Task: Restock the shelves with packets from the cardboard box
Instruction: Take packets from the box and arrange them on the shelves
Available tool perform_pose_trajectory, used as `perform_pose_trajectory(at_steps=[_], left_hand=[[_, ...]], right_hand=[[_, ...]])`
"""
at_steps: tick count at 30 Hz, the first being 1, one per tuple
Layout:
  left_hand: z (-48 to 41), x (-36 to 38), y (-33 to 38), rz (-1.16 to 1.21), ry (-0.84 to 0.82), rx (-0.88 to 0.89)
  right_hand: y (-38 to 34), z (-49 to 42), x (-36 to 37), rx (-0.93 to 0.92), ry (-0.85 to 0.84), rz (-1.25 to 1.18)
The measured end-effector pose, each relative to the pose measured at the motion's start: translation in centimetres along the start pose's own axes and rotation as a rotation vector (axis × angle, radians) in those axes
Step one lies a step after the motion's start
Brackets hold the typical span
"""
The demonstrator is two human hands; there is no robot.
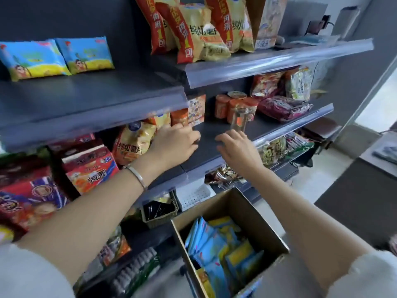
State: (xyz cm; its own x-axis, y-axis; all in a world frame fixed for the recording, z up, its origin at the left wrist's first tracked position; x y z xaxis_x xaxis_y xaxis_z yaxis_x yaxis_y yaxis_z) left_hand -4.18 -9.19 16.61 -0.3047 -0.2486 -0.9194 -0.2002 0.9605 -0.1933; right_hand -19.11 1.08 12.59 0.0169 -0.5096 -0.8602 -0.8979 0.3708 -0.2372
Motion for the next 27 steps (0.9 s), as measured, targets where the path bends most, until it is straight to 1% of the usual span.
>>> perform_pose_trajectory(at_steps=[4,8,9,11,18,21,23,27], left_hand=[[0.3,5.1,4.8,0.045,-0.115,0.059],[1.7,9.7,8.4,0.124,-0.094,0.095],[2.1,10.9,9.2,0.17,-0.143,0.082],[3.1,14.0,10.3,0.243,-0.321,0.052],[6.1,22.2,11.6,0.308,-0.616,0.024],[7.1,24.0,11.3,0.327,-0.716,0.008],[7.7,25.1,11.0,0.339,-0.796,0.001],[8.3,27.5,10.6,0.41,-0.909,-0.002]], right_hand=[[3.6,5.2,3.3,0.072,-0.092,-0.01],[6.3,9.9,6.5,0.209,-0.215,-0.03],[6.9,11.0,7.3,0.246,-0.267,-0.025],[8.0,13.2,9.2,0.304,-0.387,-0.016],[10.2,18.4,16.1,0.476,-0.788,0.045],[9.9,19.2,18.8,0.476,-0.928,0.069],[9.6,19.2,20.5,0.45,-0.991,0.074],[8.9,19.0,23.2,0.298,-1.054,0.131]])
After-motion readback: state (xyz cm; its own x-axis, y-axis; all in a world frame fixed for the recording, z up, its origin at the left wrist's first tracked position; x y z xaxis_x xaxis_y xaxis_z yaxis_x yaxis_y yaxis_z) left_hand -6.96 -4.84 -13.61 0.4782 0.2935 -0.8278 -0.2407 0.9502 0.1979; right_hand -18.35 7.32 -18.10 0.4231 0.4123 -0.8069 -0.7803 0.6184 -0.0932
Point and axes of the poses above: each hand's wrist, its own z-axis away from the middle knuckle, its own x-axis out of the palm, y = z × x, the point moved 2 cm from there along -z, towards the middle knuckle, and after that the axes turned 13 degrees about x, right-handed, at the moved point
